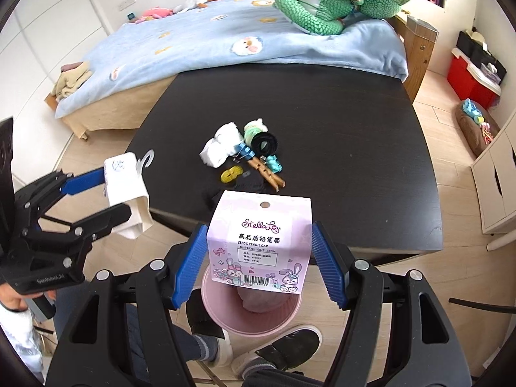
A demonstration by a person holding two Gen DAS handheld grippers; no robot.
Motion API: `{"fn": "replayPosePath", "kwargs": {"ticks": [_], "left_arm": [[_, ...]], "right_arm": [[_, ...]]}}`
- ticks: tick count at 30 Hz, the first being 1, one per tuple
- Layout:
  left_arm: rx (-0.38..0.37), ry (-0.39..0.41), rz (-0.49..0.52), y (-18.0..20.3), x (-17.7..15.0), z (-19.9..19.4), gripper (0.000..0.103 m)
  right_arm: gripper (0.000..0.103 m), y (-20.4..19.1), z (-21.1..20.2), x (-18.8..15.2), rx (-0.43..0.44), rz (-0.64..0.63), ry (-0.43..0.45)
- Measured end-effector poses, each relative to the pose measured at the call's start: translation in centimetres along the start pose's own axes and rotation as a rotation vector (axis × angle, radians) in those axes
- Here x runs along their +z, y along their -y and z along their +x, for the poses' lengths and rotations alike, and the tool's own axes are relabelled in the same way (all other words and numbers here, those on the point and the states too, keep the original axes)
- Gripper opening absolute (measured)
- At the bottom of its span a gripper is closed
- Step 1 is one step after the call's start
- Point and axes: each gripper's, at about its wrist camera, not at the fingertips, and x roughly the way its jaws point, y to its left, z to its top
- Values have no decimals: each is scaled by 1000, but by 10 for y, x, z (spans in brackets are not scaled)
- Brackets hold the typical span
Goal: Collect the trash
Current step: 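Drop the pink box into the bin with the right tool while the left holds the white box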
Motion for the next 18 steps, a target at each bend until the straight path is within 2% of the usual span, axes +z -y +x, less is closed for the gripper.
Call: {"fn": "replayPosePath", "kwargs": {"ticks": [10,18], "left_arm": [[3,14,-3,10,-14,-13,65],[11,20,-12,6,-19,-20,65]], "right_arm": [[65,-11,5,-35,36,-51,-23],[65,-21,13,-41,79,-85,-40]]}}
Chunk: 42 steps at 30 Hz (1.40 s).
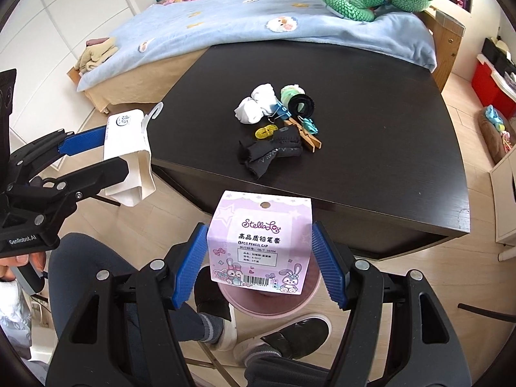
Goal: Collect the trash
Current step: 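Drop the pink box into the bin with the right tool while the left holds the white box, then lower the white box over the trash bin and open the left tool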
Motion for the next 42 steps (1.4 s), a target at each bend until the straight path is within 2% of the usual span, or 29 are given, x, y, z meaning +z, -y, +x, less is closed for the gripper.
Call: {"fn": "replayPosePath", "kwargs": {"ticks": [2,3,7,28,42], "left_arm": [[0,1,0,0,0,0,65],[-2,1,-1,0,0,0,65],[-7,0,3,2,-1,0,65],[-50,-26,70,31,-8,5,66],[-83,-76,116,55,-14,21,66]], "right_arm": [[79,0,1,1,6,0,3],[91,1,0,1,12,4,11],[97,5,-2,2,-5,18,20],[100,31,-29,-10,-103,100,58],[100,47,-47,-15,-133,140,94]]}}
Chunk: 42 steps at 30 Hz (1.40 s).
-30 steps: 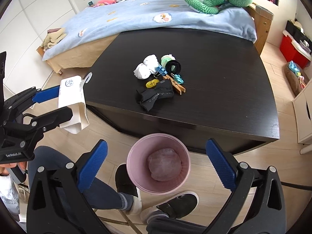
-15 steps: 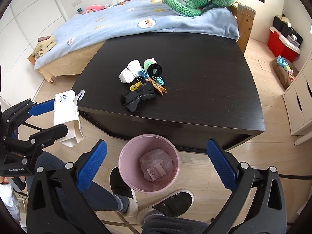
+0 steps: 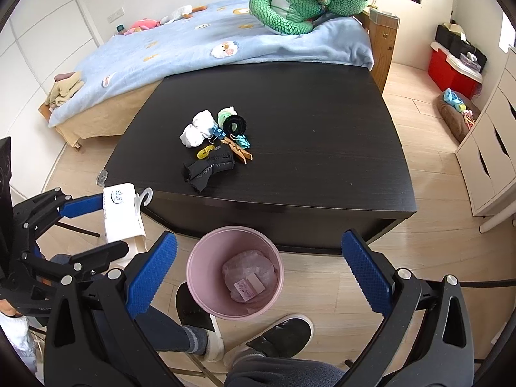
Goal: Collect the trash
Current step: 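Lower the white box over the trash bin and open the left tool, then reach to the black glove and close the right tool on it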
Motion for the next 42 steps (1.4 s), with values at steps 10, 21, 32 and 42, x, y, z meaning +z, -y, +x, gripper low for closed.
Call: {"fn": "replayPosePath", "kwargs": {"ticks": [10,21,32,42], "left_arm": [[-36,-8,20,8,3,8,77],[0,21,-42,-6,6,5,95],[47,41,-68,-22,9,2,95],[69,60,-91,-37,12,-4,95]], "right_arm": [[100,9,-4,1,-1,23,11],[100,10,-2,1,11,28,7],[100,2,5,5,34,29,-8],[100,-4,24,23,90,82,-44]]}}
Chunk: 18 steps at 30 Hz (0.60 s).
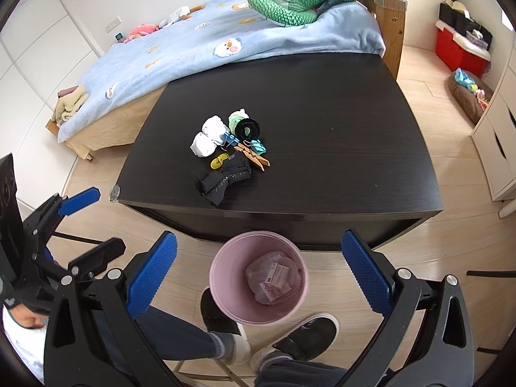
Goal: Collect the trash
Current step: 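Reach to the black glove and close the right tool on it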
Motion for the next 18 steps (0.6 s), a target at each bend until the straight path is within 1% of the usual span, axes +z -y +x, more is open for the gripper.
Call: {"fn": "replayPosePath", "kwargs": {"ticks": [2,6,11,14,18], "left_arm": [[0,5,-4,-3,0,-1,95],[2,11,-9,-6,-1,-4,95],[5,20,-16,-11,-2,-7,95],[5,23,-19,-13,-1,-9,95],[9,28,-26,-15,-1,-10,95]], "right_arm": [[100,-3,7,7,27,13,-13],[100,-11,23,20,24,28,-39],[100,-16,49,40,66,96,-85],[100,-18,66,48,59,120,-114],[100,-14,90,54,91,206,-171]]}}
